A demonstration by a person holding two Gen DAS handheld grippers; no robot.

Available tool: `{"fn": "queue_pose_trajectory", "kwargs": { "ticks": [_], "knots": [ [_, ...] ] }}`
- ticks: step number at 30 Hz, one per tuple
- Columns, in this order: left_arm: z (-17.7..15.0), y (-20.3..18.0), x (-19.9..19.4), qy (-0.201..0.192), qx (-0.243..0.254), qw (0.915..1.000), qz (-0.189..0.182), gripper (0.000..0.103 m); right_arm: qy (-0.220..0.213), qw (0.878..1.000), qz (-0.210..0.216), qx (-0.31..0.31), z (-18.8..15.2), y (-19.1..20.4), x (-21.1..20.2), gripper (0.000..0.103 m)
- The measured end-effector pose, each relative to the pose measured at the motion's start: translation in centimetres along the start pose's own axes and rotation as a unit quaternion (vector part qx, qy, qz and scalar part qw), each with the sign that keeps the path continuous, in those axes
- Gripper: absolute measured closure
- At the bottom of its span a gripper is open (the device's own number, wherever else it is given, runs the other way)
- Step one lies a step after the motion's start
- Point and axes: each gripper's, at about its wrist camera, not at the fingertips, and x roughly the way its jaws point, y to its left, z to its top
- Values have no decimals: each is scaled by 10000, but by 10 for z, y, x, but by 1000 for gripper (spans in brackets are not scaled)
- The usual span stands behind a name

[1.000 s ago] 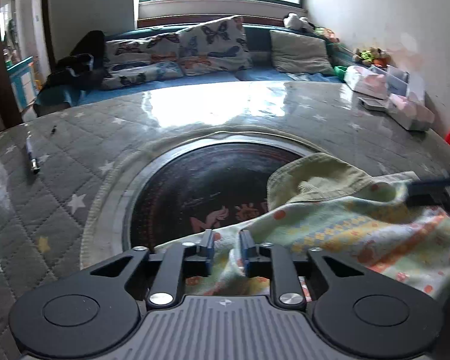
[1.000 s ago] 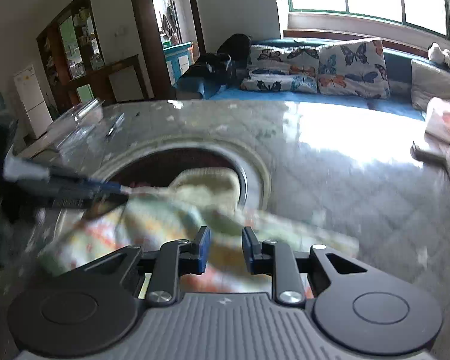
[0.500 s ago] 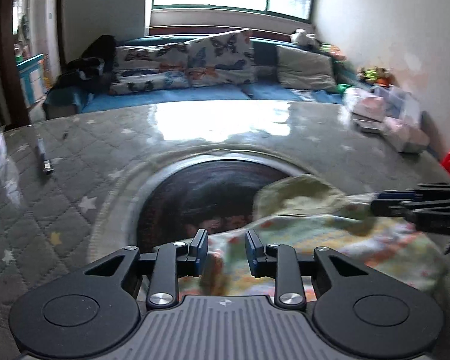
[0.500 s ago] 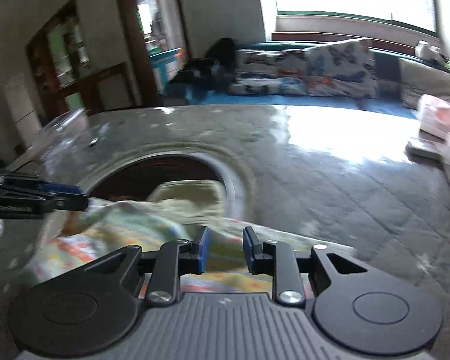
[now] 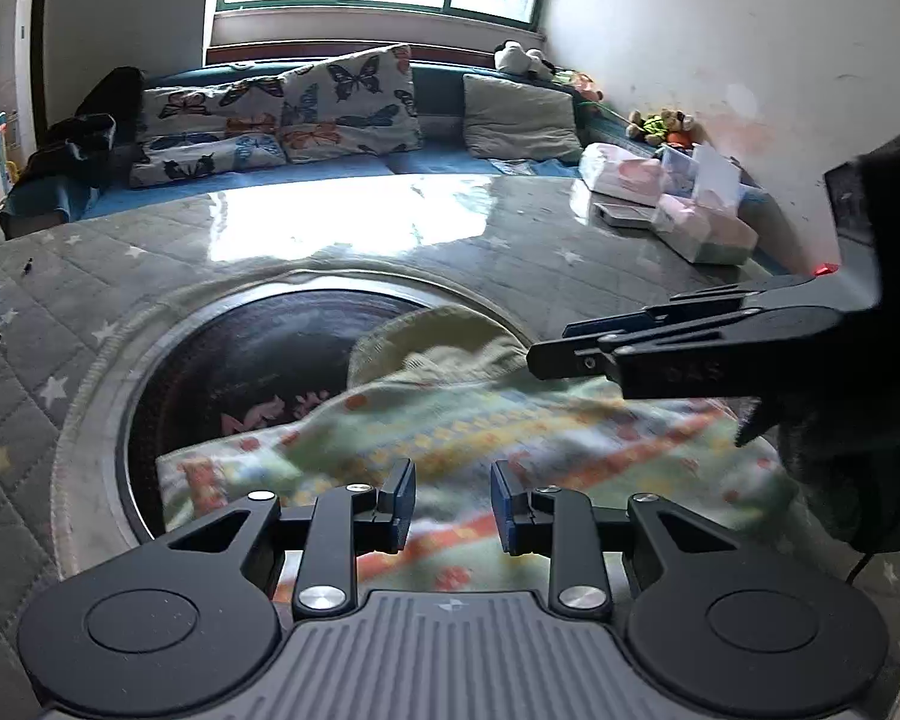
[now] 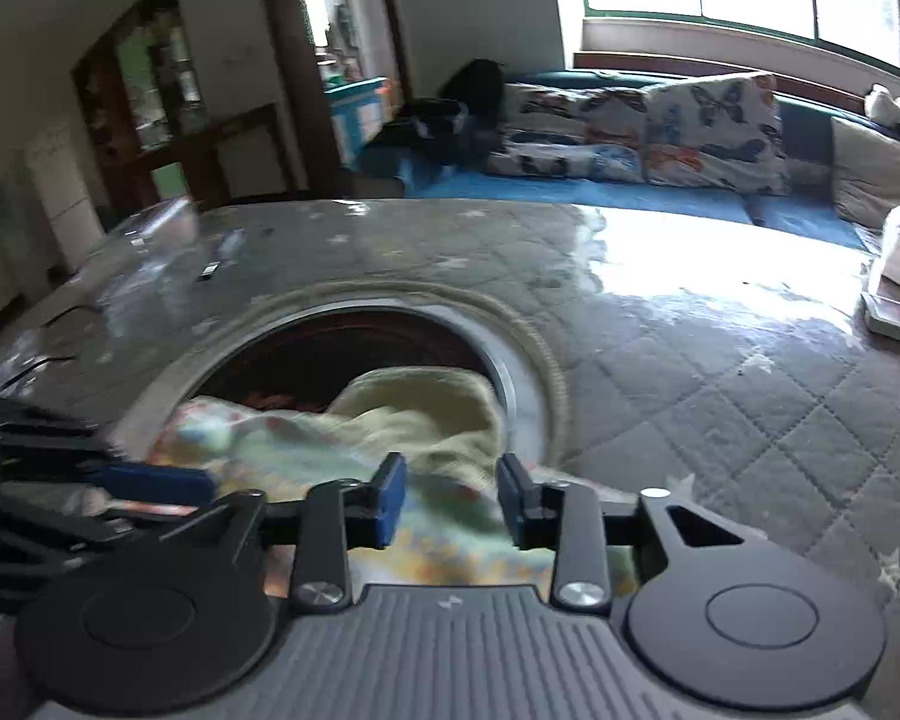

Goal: Fold clothes

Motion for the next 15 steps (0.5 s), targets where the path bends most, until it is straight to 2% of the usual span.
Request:
{"fn": "queue_pose_trajectory", "kwargs": {
  "ticks": [3,5,7,8,11,15],
  "knots": [
    [-10,-5,-5,-3,50,10000,-23,66,36,9997,76,-224,-11,13,-6,58],
    [-17,-8,-7,15,89,10000,-6,65,62,9992,114,-374,-18,21,-9,48],
    [-25,-11,-9,27,130,9999,36,63,130,9989,40,-455,-23,26,-2,48],
    [-28,-11,-9,25,140,9999,79,62,157,9988,-18,-458,-25,27,3,44],
    [-36,-8,-14,2,85,9998,157,60,88,9990,-132,-423,-25,27,6,42],
    [-43,0,-24,-127,-106,9995,263,56,-31,9989,-53,-456,-27,32,-10,42]
  ]
}}
